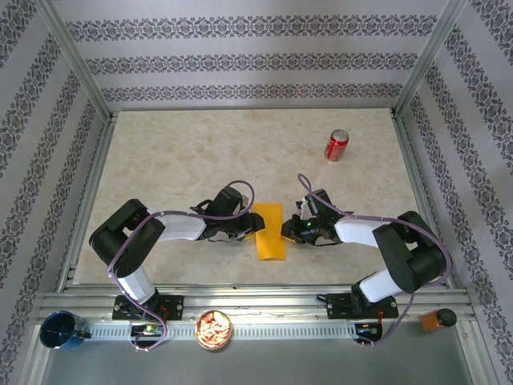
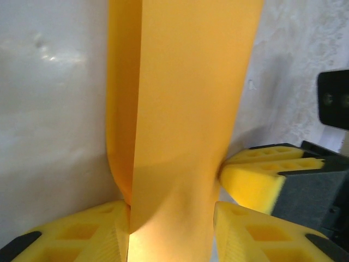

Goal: Fold a paper plane with a square sheet of paper (pick it up from the middle)
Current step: Third fold the triangle at the center of the table.

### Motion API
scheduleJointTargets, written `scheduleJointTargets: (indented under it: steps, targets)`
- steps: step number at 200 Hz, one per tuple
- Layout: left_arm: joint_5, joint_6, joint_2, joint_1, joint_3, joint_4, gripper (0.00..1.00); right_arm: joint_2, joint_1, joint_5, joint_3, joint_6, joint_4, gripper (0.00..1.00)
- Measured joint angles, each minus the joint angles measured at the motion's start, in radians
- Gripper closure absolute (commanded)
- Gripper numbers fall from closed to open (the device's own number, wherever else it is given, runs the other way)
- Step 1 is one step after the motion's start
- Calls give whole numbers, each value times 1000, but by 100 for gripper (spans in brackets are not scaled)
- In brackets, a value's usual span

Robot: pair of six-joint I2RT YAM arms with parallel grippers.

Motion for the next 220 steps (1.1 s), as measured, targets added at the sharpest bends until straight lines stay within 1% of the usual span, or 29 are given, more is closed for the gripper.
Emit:
scheduleJointTargets:
  steps: [49, 65, 75, 132, 159, 177, 205, 220]
  targets:
    - [27, -29, 0, 12, -24, 105, 55, 0, 0, 0, 0, 0, 0, 82]
    - [27, -34, 0, 13, -24, 122, 51, 0, 0, 0, 0, 0, 0, 82]
    - [27, -39, 0, 13, -24, 132, 50, 0, 0, 0, 0, 0, 0, 81]
    - [22, -40, 0, 26, -24, 143, 52, 0, 0, -2, 0, 0, 0, 81]
    - [19, -41, 0, 26, -24, 140, 60, 0, 0, -2, 0, 0, 1, 81]
    - [19, -42, 0, 26, -24, 135, 69, -2, 0, -2, 0, 1, 1, 80]
    - [4, -40, 0, 26, -24, 106, 87, -10, 0, -3, 0, -1, 3, 77]
    - [-4, -35, 0, 26, -22, 78, 90, -18, 0, -3, 2, -8, -2, 75]
